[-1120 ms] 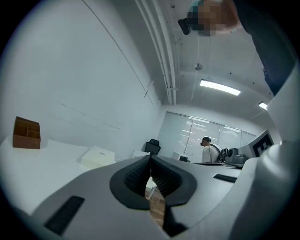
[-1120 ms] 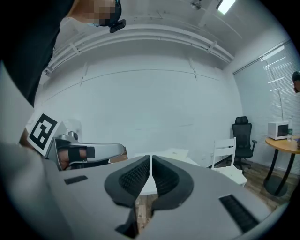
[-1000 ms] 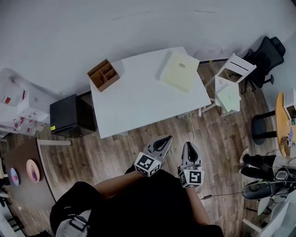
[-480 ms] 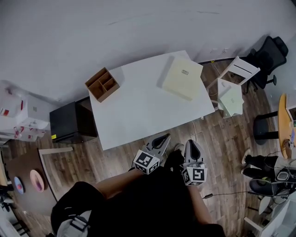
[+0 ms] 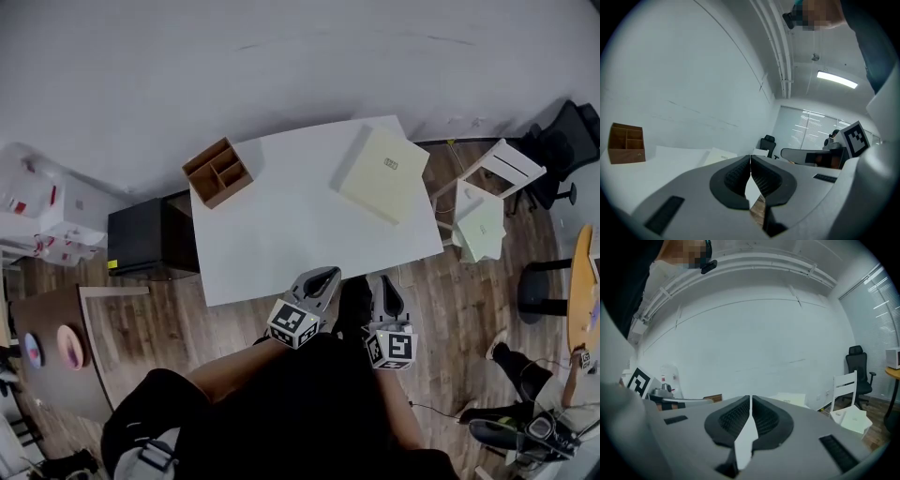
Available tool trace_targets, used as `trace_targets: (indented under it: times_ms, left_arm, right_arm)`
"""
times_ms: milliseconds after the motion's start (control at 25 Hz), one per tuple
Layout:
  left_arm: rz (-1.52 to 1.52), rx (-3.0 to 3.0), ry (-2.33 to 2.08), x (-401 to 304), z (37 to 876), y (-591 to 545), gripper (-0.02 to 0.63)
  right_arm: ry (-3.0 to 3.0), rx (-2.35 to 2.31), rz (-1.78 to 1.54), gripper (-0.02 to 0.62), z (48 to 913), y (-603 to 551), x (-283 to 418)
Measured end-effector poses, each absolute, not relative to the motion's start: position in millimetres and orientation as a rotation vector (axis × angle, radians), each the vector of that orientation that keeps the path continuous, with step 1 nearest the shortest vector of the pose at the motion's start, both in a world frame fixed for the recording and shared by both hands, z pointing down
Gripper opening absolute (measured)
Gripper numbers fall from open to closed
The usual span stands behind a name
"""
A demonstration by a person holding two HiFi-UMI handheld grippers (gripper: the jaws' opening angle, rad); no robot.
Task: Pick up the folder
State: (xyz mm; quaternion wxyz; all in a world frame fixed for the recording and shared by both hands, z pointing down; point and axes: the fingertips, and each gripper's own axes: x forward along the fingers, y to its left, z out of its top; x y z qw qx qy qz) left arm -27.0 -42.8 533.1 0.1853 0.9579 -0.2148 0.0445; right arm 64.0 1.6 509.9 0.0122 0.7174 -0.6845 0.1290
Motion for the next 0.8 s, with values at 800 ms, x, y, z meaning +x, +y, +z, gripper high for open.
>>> trace_targets:
  times_ms: [800]
  left_arm:
    - [0.511, 2.389, -0.783, 100, 647, -186, 0.02]
  right_arm:
    - [-2.236, 1.934, 0.585, 0.037, 581, -159, 245]
